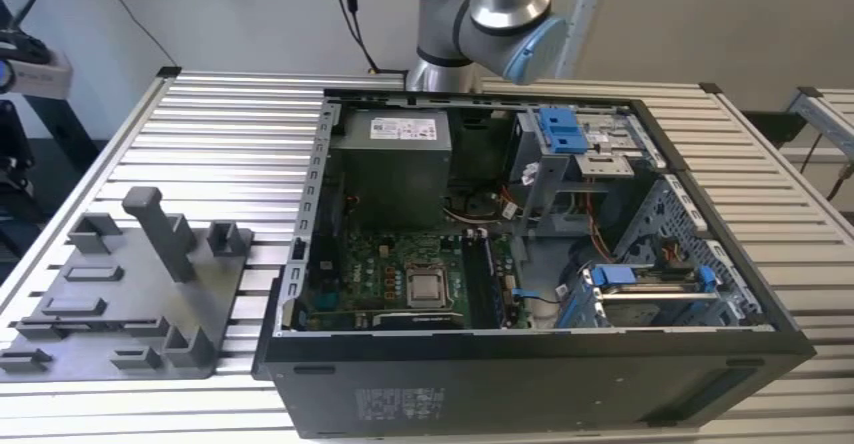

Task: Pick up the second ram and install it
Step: 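Pick up the second ram and move it above second insertion slot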

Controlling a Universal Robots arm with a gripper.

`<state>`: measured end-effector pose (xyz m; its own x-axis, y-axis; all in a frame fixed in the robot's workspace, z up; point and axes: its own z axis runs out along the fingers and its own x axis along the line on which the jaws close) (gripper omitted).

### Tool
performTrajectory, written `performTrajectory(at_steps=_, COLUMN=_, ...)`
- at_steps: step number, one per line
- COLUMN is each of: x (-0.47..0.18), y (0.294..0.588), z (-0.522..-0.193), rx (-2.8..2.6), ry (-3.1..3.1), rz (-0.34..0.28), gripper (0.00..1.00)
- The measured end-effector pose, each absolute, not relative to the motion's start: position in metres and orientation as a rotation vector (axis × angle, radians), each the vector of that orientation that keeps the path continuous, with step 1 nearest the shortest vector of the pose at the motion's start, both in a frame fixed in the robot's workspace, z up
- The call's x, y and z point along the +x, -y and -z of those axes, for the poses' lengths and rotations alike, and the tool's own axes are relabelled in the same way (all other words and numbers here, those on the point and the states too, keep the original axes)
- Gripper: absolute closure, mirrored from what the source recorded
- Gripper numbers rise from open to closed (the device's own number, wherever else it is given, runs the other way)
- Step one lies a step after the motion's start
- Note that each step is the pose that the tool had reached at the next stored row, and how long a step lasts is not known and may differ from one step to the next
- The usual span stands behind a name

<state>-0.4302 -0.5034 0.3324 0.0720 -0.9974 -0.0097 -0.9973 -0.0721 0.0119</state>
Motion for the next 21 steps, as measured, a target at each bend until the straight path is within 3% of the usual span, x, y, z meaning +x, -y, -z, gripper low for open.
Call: performTrajectory(at_steps=21, x=-0.430, y=0.503, z=-0.305, rx=2.297, ry=2.137, rz=0.028, gripper=0.52)
